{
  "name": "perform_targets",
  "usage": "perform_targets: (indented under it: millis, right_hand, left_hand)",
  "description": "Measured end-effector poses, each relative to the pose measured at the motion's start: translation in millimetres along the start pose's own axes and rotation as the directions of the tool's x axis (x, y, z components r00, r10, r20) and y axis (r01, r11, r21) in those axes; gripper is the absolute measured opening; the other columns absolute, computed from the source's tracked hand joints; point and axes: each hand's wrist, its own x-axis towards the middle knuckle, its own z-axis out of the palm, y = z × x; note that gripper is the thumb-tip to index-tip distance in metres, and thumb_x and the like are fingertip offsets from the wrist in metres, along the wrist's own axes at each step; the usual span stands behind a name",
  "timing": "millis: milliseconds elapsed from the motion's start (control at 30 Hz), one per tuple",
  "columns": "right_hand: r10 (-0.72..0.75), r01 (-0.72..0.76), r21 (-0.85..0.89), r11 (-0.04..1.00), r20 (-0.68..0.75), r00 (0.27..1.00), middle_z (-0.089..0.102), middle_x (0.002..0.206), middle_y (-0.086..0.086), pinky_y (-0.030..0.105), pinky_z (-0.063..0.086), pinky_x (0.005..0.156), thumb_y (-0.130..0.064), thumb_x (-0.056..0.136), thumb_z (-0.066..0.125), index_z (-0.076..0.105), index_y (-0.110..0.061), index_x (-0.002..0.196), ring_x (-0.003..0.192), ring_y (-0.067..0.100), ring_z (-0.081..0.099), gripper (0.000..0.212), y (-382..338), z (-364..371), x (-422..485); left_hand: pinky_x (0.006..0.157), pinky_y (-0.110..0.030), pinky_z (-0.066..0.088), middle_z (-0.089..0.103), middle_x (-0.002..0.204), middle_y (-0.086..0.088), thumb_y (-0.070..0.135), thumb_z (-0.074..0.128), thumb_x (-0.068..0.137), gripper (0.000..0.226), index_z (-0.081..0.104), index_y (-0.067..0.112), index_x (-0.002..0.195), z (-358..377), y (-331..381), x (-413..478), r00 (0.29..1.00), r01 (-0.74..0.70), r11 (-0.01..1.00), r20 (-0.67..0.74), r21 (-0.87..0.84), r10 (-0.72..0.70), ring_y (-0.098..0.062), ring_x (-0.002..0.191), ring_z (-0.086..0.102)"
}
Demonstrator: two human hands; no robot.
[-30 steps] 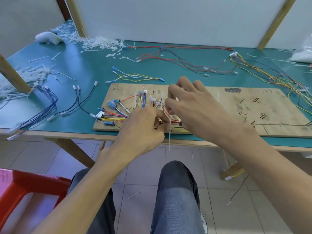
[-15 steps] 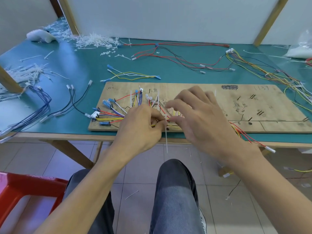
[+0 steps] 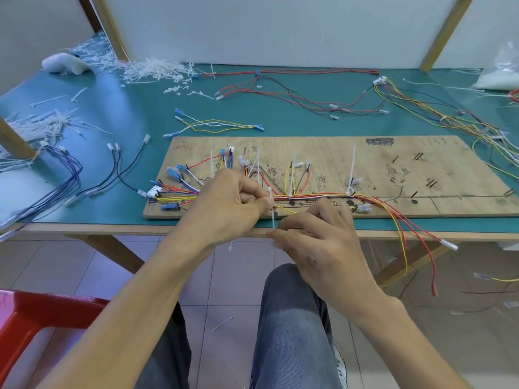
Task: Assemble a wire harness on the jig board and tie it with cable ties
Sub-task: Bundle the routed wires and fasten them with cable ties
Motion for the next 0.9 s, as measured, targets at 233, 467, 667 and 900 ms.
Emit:
perform_targets:
  millis: [233, 467, 667, 900]
  right_hand:
    - [0.182, -0.180, 0.067, 0.981, -0.024, 0.983, 0.071, 0.097, -0.008, 0.043, 0.039, 0.074, -0.011, 0.097, 0.076, 0.078, -0.018, 0.097, 0.086, 0.022, 0.063, 0.008, -9, -2, 4]
    - [0.572, -0.609, 0.574, 0.548, 0.274, 0.773, 0.077, 0.077, -0.008, 0.015, 0.046, 0.051, -0.027, 0.103, 0.069, 0.079, -0.037, 0.095, 0.044, 0.010, 0.063, 0.016, -26, -17, 16]
    - [0.639, -0.756, 0.623, 0.198, 0.503, 0.582, 0.078, 0.079, 0.008, 0.021, 0.036, 0.037, -0.023, 0.104, 0.066, 0.081, -0.021, 0.093, 0.046, 0.024, 0.066, 0.018, -31, -15, 36]
    - [0.619, -0.766, 0.633, 0.112, 0.559, 0.552, 0.077, 0.076, 0.012, 0.021, 0.038, 0.037, -0.021, 0.100, 0.072, 0.083, -0.016, 0.091, 0.047, 0.018, 0.064, 0.015, -25, -16, 42]
  left_hand:
    - [0.060, -0.030, 0.039, 0.048, 0.045, 0.005, 0.035, 0.073, 0.095, 0.017, 0.078, 0.027, 0.081, 9, -4, -2, 0.993, -0.095, 0.993, -0.058, 0.065, 0.099, -0.010, 0.047, 0.037]
    - [0.058, -0.035, 0.048, 0.063, 0.059, 0.010, 0.041, 0.073, 0.092, 0.011, 0.081, 0.034, 0.087, 18, -14, -8, 0.943, -0.234, 0.952, -0.193, 0.200, 0.272, -0.010, 0.055, 0.048]
    - [0.051, -0.041, 0.045, 0.053, 0.058, 0.002, 0.044, 0.061, 0.092, 0.019, 0.075, 0.031, 0.088, 19, -18, -13, 0.897, -0.306, 0.906, -0.231, 0.293, 0.378, -0.021, 0.058, 0.045]
    - [0.051, -0.035, 0.036, 0.045, 0.054, 0.004, 0.036, 0.058, 0.098, 0.023, 0.071, 0.027, 0.082, 15, -20, -16, 0.857, -0.382, 0.825, -0.175, 0.416, 0.485, -0.021, 0.057, 0.041]
